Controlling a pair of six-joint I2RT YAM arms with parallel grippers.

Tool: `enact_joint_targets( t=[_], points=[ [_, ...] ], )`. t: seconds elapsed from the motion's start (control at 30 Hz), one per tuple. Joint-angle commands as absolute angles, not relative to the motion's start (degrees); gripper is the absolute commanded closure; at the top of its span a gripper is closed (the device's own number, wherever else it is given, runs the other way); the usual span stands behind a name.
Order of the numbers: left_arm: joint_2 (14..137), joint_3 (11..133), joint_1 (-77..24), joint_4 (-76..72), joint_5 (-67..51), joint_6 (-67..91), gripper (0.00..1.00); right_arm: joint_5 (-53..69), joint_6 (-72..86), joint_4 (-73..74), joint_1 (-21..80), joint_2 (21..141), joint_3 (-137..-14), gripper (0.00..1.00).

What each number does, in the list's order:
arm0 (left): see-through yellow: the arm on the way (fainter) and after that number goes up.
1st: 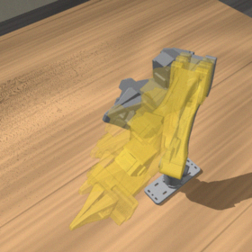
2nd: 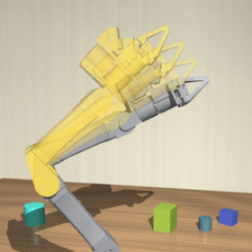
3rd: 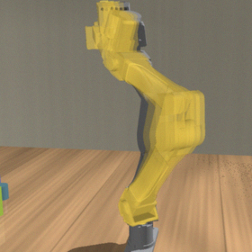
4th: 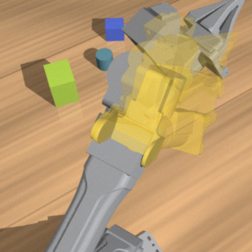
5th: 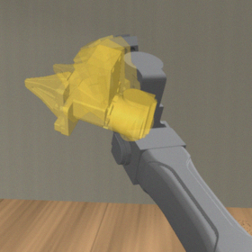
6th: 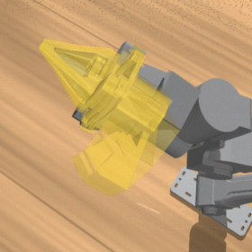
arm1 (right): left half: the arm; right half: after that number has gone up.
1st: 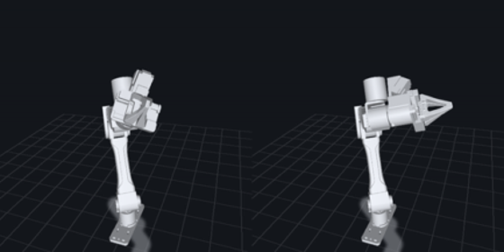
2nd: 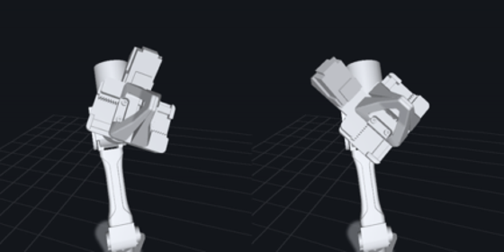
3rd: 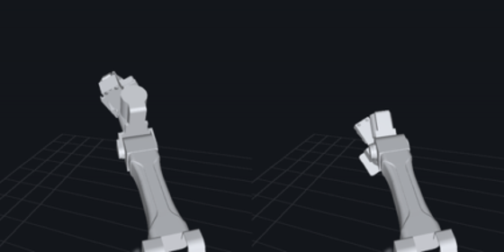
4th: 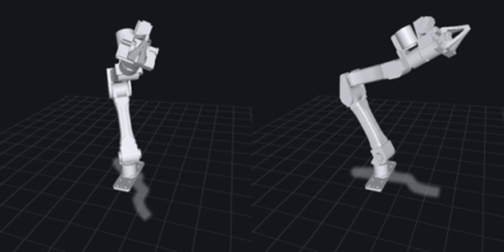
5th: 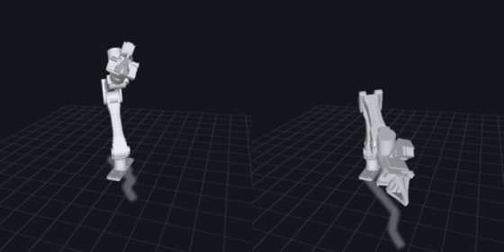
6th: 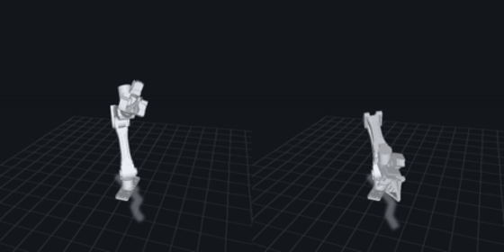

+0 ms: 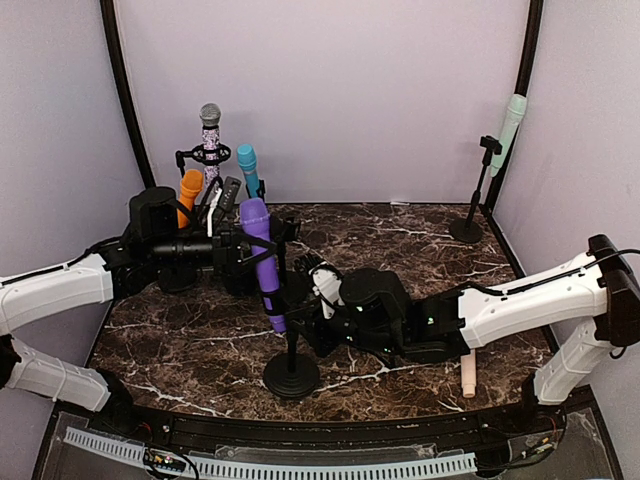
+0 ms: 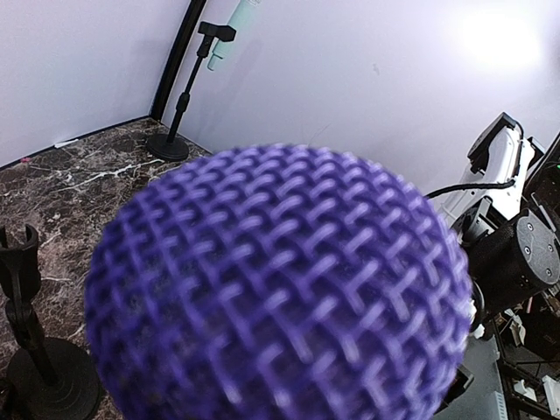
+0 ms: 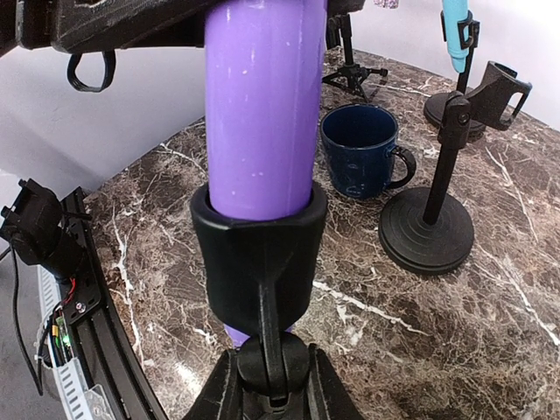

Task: Remove the microphone from the stand
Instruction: Remove the microphone from the microphone stand.

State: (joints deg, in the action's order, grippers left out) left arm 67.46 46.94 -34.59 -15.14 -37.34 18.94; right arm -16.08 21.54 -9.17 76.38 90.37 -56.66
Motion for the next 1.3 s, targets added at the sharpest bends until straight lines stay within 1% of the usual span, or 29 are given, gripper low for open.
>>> enact_joint_targets(
  t=[0.0,0.73,1.27],
  points=[
    [65.1,53.5,-28.9,-26.3,-27.5,16.4,1.00,-8.5,21.3,11.2,79.1,92.5,-51.5,1.00],
    [66.4,55.9,-27.4,-26.2,-28.9,14.9,1.00,-8.8,21.8,11.1,79.1,92.9,-51.6,1.00],
    [64.9,57.3,-25.9,-24.2,-29.1,12.7,1.00,-9.7,22.3,12.0,79.1,93.0,-52.5,1.00]
  ],
)
